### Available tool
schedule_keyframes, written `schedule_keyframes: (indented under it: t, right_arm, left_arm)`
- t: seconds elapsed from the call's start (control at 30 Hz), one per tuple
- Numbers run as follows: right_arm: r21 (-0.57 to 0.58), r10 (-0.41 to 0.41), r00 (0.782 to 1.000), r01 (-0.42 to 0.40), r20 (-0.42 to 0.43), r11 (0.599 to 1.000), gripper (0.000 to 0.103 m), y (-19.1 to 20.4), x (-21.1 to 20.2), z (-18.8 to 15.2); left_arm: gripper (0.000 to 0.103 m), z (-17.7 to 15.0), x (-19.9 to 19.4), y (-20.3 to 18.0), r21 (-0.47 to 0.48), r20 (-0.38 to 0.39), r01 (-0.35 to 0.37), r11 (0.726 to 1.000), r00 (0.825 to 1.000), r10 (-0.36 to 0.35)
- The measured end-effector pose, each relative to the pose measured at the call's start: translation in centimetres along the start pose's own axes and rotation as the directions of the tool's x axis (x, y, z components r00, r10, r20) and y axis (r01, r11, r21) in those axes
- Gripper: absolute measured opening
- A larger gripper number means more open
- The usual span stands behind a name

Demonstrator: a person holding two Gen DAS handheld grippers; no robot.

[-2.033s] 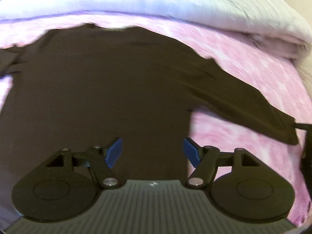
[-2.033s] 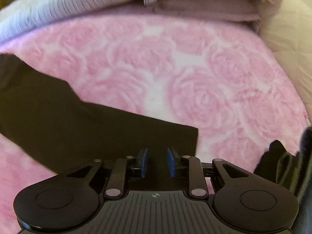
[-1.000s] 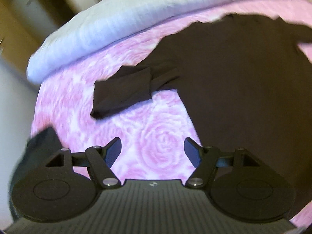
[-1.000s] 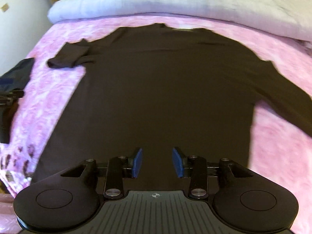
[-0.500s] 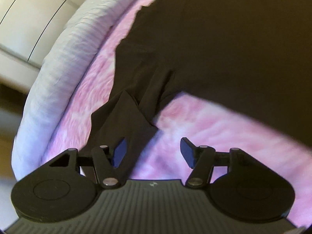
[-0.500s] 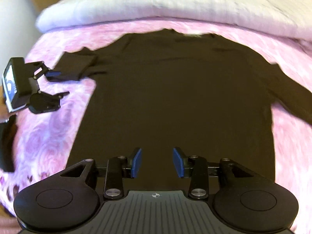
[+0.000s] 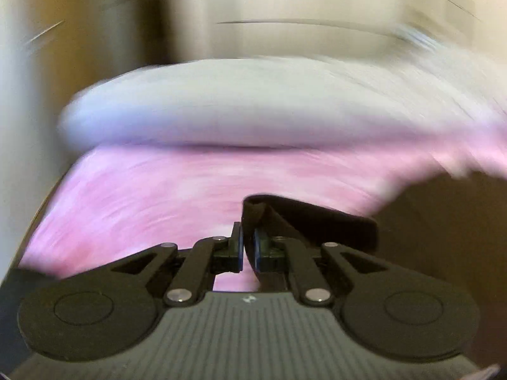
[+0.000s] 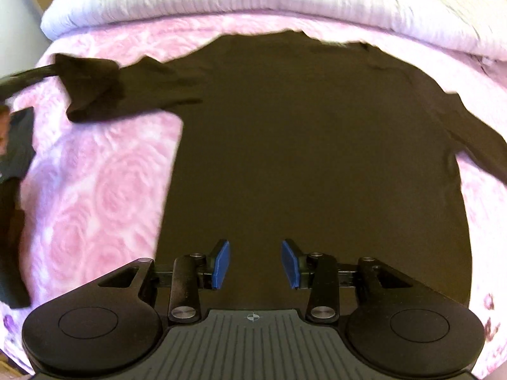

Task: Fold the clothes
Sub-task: 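Grasp the other sleeve with the left tool and pull it outward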

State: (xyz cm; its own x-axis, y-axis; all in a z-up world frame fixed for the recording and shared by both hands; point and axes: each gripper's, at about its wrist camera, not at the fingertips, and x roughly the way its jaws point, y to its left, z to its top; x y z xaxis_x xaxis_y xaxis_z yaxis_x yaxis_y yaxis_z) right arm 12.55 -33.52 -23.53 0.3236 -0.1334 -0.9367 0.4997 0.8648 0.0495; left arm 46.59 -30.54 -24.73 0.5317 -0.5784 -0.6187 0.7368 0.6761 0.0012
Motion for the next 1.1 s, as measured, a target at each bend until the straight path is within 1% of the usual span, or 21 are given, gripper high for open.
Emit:
schedule_keyframes:
  t: [0.03, 0.1, 0.17, 0.23, 0.33, 0.37, 0.43, 0.47, 0.5, 0.53, 0.63, 0.73, 0.8, 0.83, 0.87, 0.9, 0.93, 0.97, 1.03, 1.07, 1.1]
  right_arm:
    - [-0.003, 0.005, 1.000, -0.005, 0.002, 1.000, 0.041, 0.4, 0.2, 0.3]
    - [-0.005, 0.022, 1.000, -0.022, -0.008, 1.000, 0.041, 1.0, 0.9, 0.8]
    - [-0.024, 0.036, 0.999, -0.036, -0.013, 0.999, 0.041, 1.6, 1.1, 1.0]
    - [-0.058, 0.041, 0.999, -0.042, -0.013, 0.997, 0.042, 2.3, 1.2, 1.1]
    - [-0.074, 0.041, 0.999, -0.042, -0.017, 0.996, 0.042, 2.7, 1.1, 0.8]
    - [-0.071, 0.039, 0.999, -0.040, -0.022, 0.997, 0.042, 2.6, 1.1, 0.7]
    - [-0.063, 0.030, 0.999, -0.032, -0.032, 0.997, 0.043, 2.4, 1.3, 0.4]
    - [-0.057, 0.024, 0.999, -0.026, -0.037, 0.998, 0.043, 2.3, 1.3, 0.2]
    - [-0.050, 0.019, 0.999, -0.021, -0.041, 0.999, 0.043, 2.1, 1.4, 0.1]
    - [-0.042, 0.016, 0.999, -0.018, -0.043, 0.999, 0.043, 2.0, 1.4, 0.0]
    - [-0.018, 0.011, 0.999, -0.012, -0.046, 1.000, 0.044, 1.8, 1.3, -0.3]
    - [-0.001, 0.019, 0.999, -0.019, -0.044, 1.000, 0.045, 1.9, 1.1, -0.7]
    - [0.003, 0.023, 0.999, -0.023, -0.043, 1.000, 0.045, 2.0, 1.0, -0.9]
    - [0.006, 0.025, 0.999, -0.025, -0.044, 1.000, 0.046, 2.0, 1.0, -1.0]
    - [0.008, 0.027, 0.999, -0.027, -0.047, 1.000, 0.046, 2.1, 1.1, -1.1]
    - [0.010, 0.028, 0.998, -0.028, -0.050, 1.000, 0.046, 2.1, 1.1, -1.2]
    - [0.010, 0.029, 0.998, -0.028, -0.051, 1.000, 0.046, 2.2, 1.1, -1.2]
    - [0.010, 0.029, 0.998, -0.028, -0.052, 1.000, 0.047, 2.2, 1.1, -1.3]
    - [0.011, 0.030, 0.998, -0.030, -0.054, 0.999, 0.047, 2.2, 1.0, -1.5]
    - [0.012, 0.031, 0.998, -0.031, -0.054, 0.999, 0.047, 2.1, 0.9, -1.6]
    - [0.012, 0.031, 0.998, -0.030, -0.055, 0.999, 0.048, 2.1, 0.9, -1.6]
  left_arm:
    - [0.004, -0.3, 0.2, 2.1, -0.091, -0.024, -0.044, 0.995, 0.999, 0.042]
    - [0.004, -0.9, 0.7, 6.2, -0.257, -0.081, -0.131, 0.957, 0.990, 0.114]
    - [0.004, -1.9, 1.5, 8.6, -0.352, -0.134, -0.171, 0.920, 0.982, 0.131]
    - [0.006, -3.0, 2.1, 10.3, -0.425, -0.177, -0.173, 0.888, 0.979, 0.106]
    - [0.012, -4.1, 3.2, 12.3, -0.511, -0.223, -0.177, 0.841, 0.972, 0.069]
    - [0.013, -4.4, 3.5, 12.6, -0.516, -0.234, -0.191, 0.835, 0.969, 0.076]
    - [0.024, -4.7, 3.0, 13.1, -0.522, -0.229, -0.212, 0.826, 0.968, 0.103]
    - [0.027, -4.7, 2.4, 13.5, -0.525, -0.220, -0.215, 0.824, 0.969, 0.113]
    - [0.033, -4.6, 2.1, 13.7, -0.523, -0.206, -0.217, 0.824, 0.971, 0.125]
    - [0.036, -4.5, 1.9, 13.7, -0.518, -0.193, -0.219, 0.827, 0.972, 0.136]
    - [0.038, -3.8, 1.5, 13.1, -0.464, -0.186, -0.217, 0.859, 0.972, 0.144]
    - [0.038, -3.2, 1.3, 11.0, -0.349, -0.175, -0.172, 0.921, 0.978, 0.116]
    - [0.038, -3.1, 1.5, 8.2, -0.214, -0.168, -0.108, 0.971, 0.983, 0.072]
    - [0.038, -3.4, 1.5, 6.3, -0.122, -0.165, -0.057, 0.991, 0.986, 0.037]
    - [0.038, -3.9, 1.4, 4.4, -0.020, -0.167, -0.008, 1.000, 0.986, 0.004]
    - [0.039, -4.4, 1.4, 2.5, 0.082, -0.172, 0.041, 0.996, 0.985, -0.026]
    - [0.039, -5.1, 1.3, 0.6, 0.184, -0.183, 0.087, 0.979, 0.982, -0.053]
    - [0.040, -5.8, 1.3, -1.2, 0.273, -0.198, 0.130, 0.953, 0.977, -0.076]
    - [0.042, -7.1, 1.4, -3.8, 0.384, -0.234, 0.196, 0.902, 0.966, -0.110]
    - [0.042, -7.6, 1.6, -4.6, 0.416, -0.241, 0.211, 0.884, 0.963, -0.117]
    - [0.042, -7.8, 1.9, -4.8, 0.427, -0.245, 0.216, 0.878, 0.962, -0.117]
